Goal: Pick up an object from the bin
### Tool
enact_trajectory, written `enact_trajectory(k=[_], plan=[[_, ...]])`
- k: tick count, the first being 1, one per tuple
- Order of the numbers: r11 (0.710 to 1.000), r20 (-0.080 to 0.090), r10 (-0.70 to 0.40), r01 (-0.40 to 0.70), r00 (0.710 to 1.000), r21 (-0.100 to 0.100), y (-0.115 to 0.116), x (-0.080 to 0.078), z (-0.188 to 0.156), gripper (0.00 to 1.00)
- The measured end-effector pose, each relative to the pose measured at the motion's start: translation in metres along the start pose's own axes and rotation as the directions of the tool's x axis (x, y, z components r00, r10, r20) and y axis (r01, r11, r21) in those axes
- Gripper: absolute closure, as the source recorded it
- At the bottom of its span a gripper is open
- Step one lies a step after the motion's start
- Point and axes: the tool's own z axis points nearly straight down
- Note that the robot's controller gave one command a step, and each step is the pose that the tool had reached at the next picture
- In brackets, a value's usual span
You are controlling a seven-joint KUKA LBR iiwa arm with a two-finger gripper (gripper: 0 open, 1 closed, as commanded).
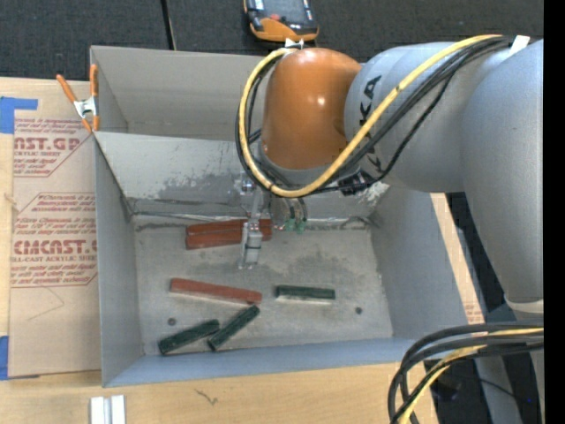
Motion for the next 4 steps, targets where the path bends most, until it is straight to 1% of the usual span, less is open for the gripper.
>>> enact_trajectory(k=[1,2,3,4], plan=[[0.995,0.002,0.102,-0.102,0.995,0.0,0.008,0.038,0.057,0.0],[0.987,-0.007,0.159,-0.159,0.987,0.003,0.011,0.082,0.05,0.0],[0.974,-0.001,0.225,-0.225,0.974,0.001,0.022,0.073,0.067,0.0],[0.89,-0.001,0.455,-0.455,0.89,0.002,0.034,0.094,0.105,0.0]])
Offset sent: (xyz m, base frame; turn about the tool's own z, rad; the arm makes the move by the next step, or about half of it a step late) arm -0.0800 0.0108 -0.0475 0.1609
